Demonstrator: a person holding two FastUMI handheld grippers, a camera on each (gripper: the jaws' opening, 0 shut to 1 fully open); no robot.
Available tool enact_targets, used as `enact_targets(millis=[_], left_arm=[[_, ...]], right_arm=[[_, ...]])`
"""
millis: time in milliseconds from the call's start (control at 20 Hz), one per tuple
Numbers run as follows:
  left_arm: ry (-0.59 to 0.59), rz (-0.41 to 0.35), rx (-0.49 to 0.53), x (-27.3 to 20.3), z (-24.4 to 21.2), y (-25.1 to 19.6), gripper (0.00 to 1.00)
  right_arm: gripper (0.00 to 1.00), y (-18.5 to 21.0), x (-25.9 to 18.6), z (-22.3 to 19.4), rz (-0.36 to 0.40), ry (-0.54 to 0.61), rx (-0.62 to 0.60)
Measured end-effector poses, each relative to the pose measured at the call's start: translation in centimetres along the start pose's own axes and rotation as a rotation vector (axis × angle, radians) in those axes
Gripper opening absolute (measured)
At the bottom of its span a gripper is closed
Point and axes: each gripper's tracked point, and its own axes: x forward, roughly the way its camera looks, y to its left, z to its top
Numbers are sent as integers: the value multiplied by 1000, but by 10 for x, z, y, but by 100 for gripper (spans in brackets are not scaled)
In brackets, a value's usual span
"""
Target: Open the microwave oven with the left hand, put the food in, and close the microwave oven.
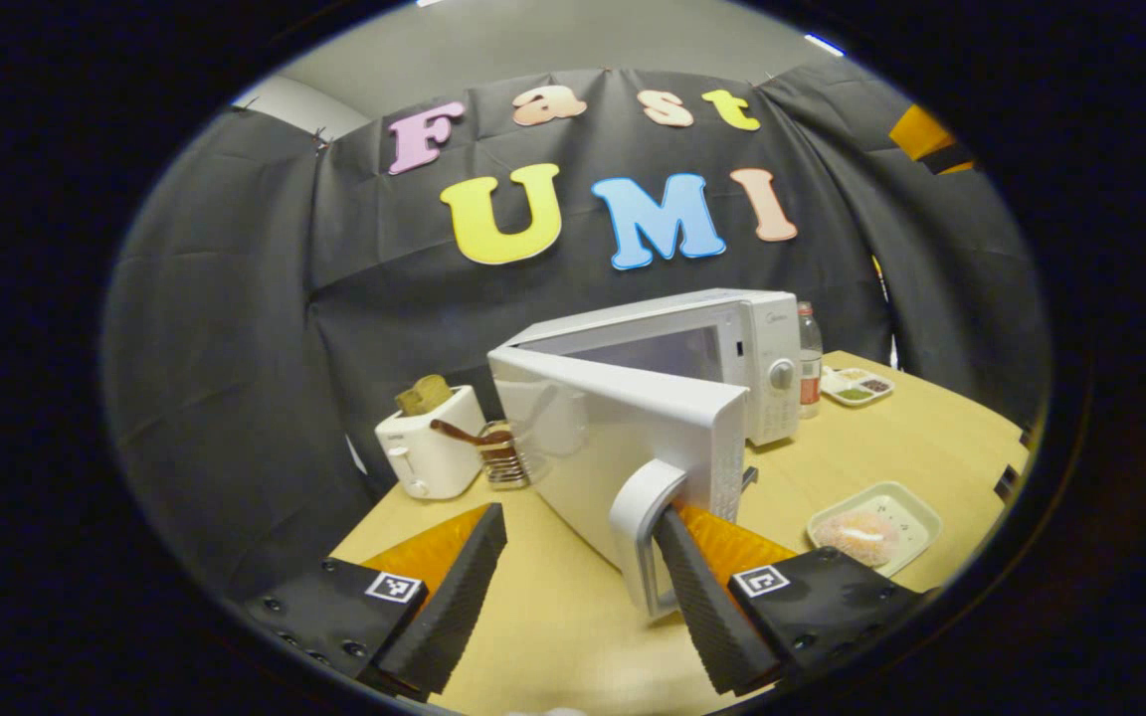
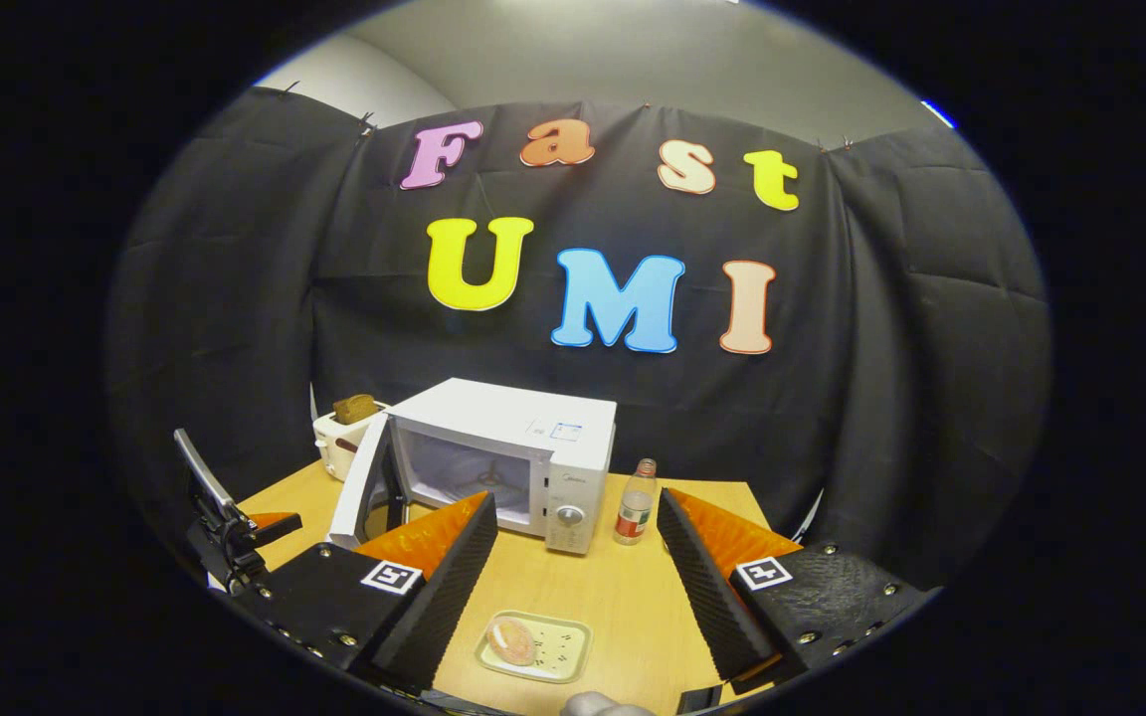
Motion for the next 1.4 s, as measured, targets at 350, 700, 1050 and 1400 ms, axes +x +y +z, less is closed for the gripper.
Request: enact_targets(millis=[350, 700, 1050, 1400], left_arm=[[37, 91, -43, -24, -34, 88, 98], [68, 184, -41, -38, -46, 135, 100], [44, 256, -50, -49, -37, 168, 98], [-58, 287, -32, -93, 39, 167, 100]], right_arm=[[99, 56, 4, 2, 83, 13, -15], [96, 71, 2, 1, 106, 20, -33], [99, 73, 4, -11, 107, 45, -55], [99, 53, 1, -88, 143, 193, -75]])
